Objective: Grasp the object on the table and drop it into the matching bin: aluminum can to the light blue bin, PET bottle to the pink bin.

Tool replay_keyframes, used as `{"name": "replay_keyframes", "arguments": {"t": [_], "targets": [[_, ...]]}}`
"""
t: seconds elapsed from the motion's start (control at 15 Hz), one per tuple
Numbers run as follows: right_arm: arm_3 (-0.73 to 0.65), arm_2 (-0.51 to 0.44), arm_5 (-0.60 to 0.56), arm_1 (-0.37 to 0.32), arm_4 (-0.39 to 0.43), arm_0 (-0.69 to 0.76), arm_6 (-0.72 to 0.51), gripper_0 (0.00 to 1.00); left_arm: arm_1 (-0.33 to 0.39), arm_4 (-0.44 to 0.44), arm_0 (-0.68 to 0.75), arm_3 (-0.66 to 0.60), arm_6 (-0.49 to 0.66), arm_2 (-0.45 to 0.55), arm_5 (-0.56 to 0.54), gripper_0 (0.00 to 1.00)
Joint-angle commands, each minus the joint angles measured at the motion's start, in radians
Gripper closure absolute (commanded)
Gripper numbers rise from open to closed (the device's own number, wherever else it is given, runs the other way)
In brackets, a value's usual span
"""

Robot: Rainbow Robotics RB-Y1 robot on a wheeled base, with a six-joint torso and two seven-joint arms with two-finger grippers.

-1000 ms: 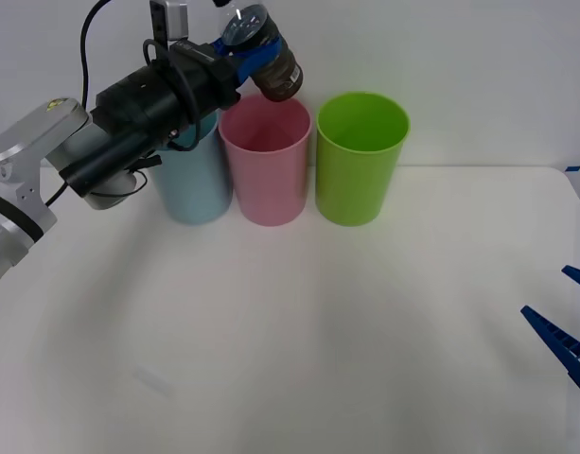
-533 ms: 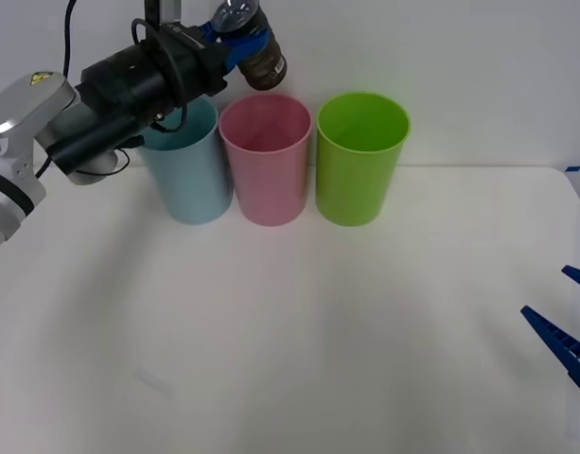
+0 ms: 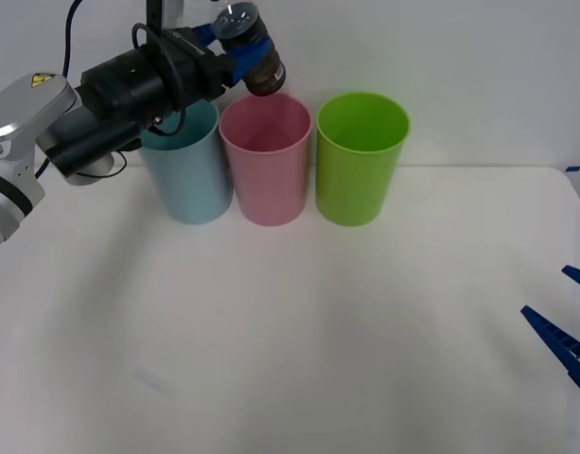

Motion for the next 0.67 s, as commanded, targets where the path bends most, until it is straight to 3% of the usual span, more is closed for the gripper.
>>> {"name": "replay_keyframes", "arguments": {"t": [0.07, 0.4, 0.67], "targets": [[0.0, 0.0, 0.0, 0.0, 0.0, 0.0, 0.0, 0.0, -0.001, -0.001, 0.0, 0.0, 0.002, -0.002, -0.001, 0.0], [0.0, 0.0, 0.0, 0.0, 0.0, 0.0, 0.0, 0.0, 0.0, 0.005, 0.003, 0.0, 0.011, -0.002, -0.015, 0.0], [0.0, 0.0, 0.0, 0.0, 0.0, 0.0, 0.0, 0.0, 0.05, 0.058, 0.045, -0.043, 0.011, -0.002, -0.04, 0.0]]}}
